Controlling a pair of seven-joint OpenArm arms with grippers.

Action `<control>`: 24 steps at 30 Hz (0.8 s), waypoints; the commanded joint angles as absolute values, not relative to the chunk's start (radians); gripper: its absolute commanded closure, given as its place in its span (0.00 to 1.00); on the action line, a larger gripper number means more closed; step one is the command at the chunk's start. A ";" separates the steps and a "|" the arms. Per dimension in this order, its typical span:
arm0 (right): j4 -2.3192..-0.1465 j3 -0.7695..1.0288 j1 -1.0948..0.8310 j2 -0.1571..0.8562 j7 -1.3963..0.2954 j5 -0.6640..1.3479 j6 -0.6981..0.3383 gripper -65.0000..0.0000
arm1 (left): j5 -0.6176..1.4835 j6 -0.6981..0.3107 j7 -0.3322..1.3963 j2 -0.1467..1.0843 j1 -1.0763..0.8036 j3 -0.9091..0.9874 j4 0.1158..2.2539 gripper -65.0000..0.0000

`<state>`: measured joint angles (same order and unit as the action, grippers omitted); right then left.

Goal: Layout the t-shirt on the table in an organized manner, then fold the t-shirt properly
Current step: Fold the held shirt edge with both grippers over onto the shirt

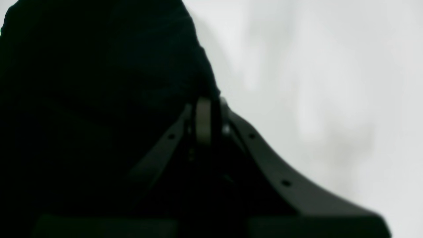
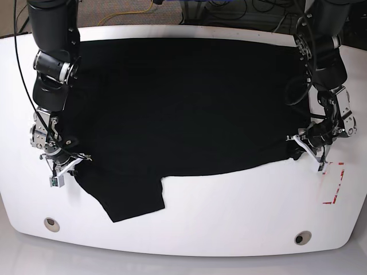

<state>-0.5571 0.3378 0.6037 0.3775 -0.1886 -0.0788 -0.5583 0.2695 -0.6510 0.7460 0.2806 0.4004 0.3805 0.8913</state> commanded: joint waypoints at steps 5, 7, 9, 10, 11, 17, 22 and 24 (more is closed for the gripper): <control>-0.812 0.343 0.556 0.372 -0.275 -0.062 -0.593 1.00 | 0.321 -0.657 0.788 0.302 0.427 0.381 1.040 1.00; -0.875 0.343 0.533 0.360 -0.305 -0.062 -0.593 1.00 | 0.321 -0.659 0.814 0.302 0.427 0.383 1.069 1.00; -0.938 0.343 0.506 0.351 -0.334 -0.062 -0.593 1.00 | 0.323 -0.661 0.835 0.302 0.426 0.383 1.106 1.00; -0.974 0.343 0.493 0.346 -0.346 -0.062 -0.593 1.00 | 0.323 -0.661 0.845 0.300 0.423 0.383 1.125 1.00; -0.998 0.343 0.483 0.346 -0.355 -0.062 -0.593 1.00 | 0.323 -0.661 0.852 0.300 0.417 0.383 1.141 1.00; -1.164 0.346 0.407 0.329 -0.430 -0.062 -0.593 1.00 | 0.323 -0.662 0.894 0.300 0.381 0.383 1.264 1.00; -1.290 0.394 0.344 0.317 -0.489 -0.062 -0.593 1.00 | 0.323 -0.680 0.898 0.300 0.349 0.383 1.334 1.00; -1.326 0.403 0.328 0.317 -0.513 -0.062 -0.593 1.00 | 0.323 -0.698 0.898 0.302 0.337 0.383 1.346 1.00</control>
<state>-1.2736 0.3920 0.3157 0.2966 -0.5205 -0.0715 -0.6018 0.3126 -0.6884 0.9195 0.2859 0.3260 0.3786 1.3159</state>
